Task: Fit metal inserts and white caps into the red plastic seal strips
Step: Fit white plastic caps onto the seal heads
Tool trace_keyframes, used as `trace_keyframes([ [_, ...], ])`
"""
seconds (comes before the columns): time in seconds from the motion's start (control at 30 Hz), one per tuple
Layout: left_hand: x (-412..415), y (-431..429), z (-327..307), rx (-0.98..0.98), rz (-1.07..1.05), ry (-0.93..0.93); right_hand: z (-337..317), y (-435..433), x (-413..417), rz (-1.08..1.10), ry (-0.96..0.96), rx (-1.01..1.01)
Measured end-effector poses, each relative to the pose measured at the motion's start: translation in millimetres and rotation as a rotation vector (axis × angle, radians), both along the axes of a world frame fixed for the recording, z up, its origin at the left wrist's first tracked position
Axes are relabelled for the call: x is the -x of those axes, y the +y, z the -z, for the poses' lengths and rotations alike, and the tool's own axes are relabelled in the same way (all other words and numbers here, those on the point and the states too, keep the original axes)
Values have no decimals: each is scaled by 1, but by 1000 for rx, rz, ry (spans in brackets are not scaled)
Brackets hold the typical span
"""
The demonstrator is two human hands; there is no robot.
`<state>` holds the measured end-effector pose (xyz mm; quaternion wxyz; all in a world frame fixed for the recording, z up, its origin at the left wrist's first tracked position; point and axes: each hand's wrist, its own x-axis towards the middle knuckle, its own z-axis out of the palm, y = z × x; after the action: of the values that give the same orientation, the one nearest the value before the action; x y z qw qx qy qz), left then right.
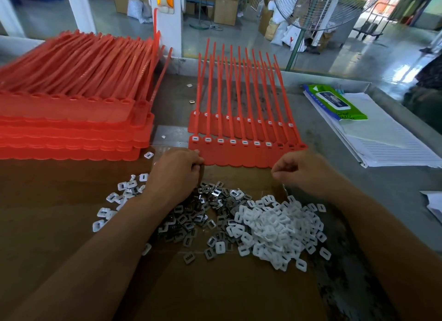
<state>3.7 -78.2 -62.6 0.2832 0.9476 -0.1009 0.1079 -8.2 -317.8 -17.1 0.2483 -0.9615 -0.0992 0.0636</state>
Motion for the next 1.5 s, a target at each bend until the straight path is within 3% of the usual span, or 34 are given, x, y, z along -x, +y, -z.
trace_keyframes([
  [0.2, 0, 0, -1, -18, 7, 8, 1, 5, 20, -74, 118, -3],
  [0.63, -1, -1, -3, -34, 6, 28, 5, 9, 21, -36, 51, 54],
  [0.83, 0, -1, -3, -27, 4, 33, 4, 4, 16, -31, 18, -10],
  [1.2, 0, -2, -4, -20, 8, 37, 8, -15, -28, 252, -153, -214],
  [1.5, 1, -2, -4, 15, -3, 21, 20, -21, -69, 395, -169, -122],
])
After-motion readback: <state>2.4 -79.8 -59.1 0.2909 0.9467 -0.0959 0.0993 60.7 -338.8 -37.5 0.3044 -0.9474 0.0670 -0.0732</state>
